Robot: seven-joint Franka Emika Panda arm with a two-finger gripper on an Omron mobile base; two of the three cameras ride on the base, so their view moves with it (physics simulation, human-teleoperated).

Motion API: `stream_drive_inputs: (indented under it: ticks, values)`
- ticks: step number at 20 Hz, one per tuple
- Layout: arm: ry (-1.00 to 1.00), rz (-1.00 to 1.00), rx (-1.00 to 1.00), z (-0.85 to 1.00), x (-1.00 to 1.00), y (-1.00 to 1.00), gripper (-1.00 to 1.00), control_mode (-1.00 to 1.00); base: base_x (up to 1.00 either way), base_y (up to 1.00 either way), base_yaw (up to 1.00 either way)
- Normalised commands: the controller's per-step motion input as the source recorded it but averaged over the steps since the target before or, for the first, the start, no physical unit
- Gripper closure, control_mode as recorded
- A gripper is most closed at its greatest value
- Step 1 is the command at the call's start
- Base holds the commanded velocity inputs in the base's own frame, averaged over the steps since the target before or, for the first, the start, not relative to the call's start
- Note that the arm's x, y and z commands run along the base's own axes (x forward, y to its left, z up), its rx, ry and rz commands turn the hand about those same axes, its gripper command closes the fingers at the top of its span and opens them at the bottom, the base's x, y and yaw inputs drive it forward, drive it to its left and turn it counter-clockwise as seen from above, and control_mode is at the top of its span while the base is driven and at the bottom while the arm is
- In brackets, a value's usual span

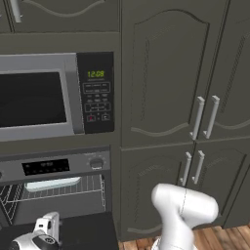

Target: Take the baked cake out of the oven and place it on the plate for cooling. Then close the oven door.

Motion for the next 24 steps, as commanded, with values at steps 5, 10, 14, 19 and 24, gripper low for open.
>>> stream_drive_inputs:
  ticks: [5,10,14,19,24]
  values:
    - [-0.11,0.05,0.12,0.01,0.39,-0.02,-1.0,-1.0,0.0,0.0,0.0]
    - [-0.09,-0.02,0.12,0.0,0.37,0.07,-1.0,-1.0,0.0,0.0,0.0]
    - [-0.05,-0.15,0.21,0.0,0.27,0.12,-1.0,-1.0,0.0,0.0,0.0]
    - [-0.06,-0.2,0.26,0.01,0.18,0.18,-1.0,-1.0,0.0,0.0,0.0]
    - [0.0,-0.16,0.17,0.11,0.18,0.16,-1.0,-1.0,0.0,0.0,0.0]
